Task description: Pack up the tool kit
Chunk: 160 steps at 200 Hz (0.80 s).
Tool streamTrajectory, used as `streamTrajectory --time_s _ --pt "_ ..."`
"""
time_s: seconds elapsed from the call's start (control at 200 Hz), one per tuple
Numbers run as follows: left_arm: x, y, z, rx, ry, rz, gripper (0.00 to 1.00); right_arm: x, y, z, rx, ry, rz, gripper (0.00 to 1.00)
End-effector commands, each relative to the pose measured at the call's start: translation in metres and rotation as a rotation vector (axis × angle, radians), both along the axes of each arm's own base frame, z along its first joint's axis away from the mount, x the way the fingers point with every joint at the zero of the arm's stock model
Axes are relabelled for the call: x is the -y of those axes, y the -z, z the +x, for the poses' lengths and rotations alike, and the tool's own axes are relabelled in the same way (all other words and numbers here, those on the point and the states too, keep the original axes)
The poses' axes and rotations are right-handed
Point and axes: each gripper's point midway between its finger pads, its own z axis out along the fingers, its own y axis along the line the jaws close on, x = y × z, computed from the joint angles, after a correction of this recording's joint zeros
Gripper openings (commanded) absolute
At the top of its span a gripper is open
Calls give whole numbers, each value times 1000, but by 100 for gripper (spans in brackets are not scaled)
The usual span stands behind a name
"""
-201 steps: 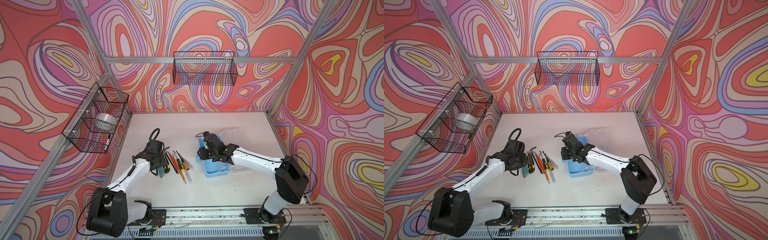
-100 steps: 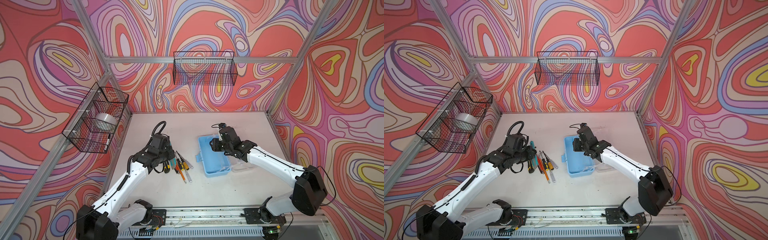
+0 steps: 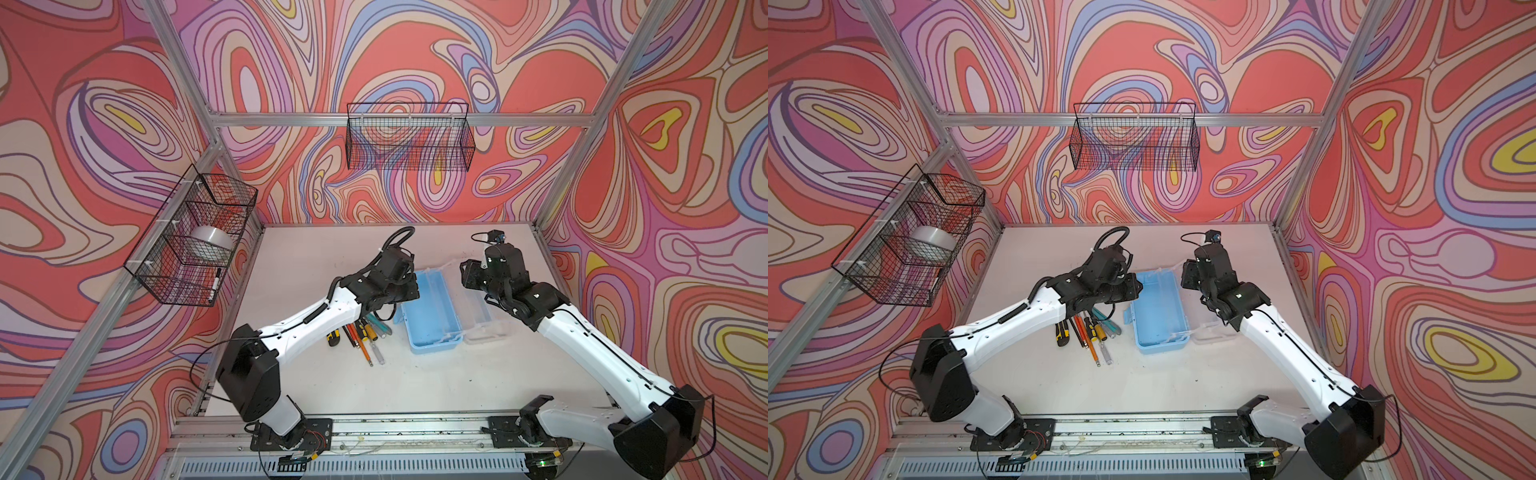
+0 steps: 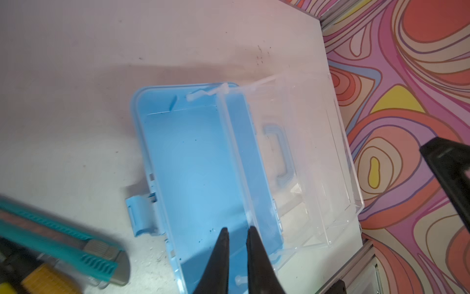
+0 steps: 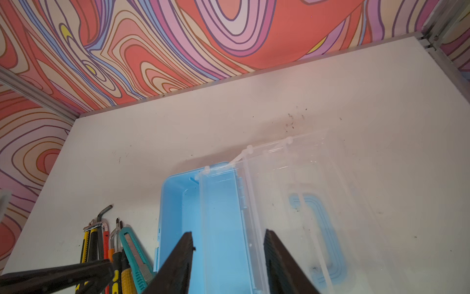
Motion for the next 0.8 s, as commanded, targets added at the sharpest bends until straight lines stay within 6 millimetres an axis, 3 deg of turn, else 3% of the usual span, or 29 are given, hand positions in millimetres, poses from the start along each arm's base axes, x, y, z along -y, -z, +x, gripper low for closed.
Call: streamTrajectory --time_s 0.0,0.055,0.135,0.2,0.315,0.566,0.741,0.796 --pt "-2 0 9 13 -38 14 18 9 7 -9 -34 -6 -45 48" --pt "-20 2 12 53 -82 90 21 -7 7 -13 -37 -98 -11 47" --pt "-52 -2 14 83 -149 157 35 -30 12 -16 -66 -211 28 47" --pt "-77 -8 11 112 -188 154 52 -43 18 -15 -95 -261 2 46" --pt "-116 -11 5 141 -228 103 63 -81 22 -14 -93 -357 -79 44" --pt "-191 -6 -26 149 -306 71 72 -177 54 -22 -163 -643 -233 50" --pt "-227 15 -42 80 -359 10 74 -213 76 -21 -194 -740 -302 44" --pt "-234 21 -46 67 -365 11 75 -223 95 -21 -226 -772 -330 43"
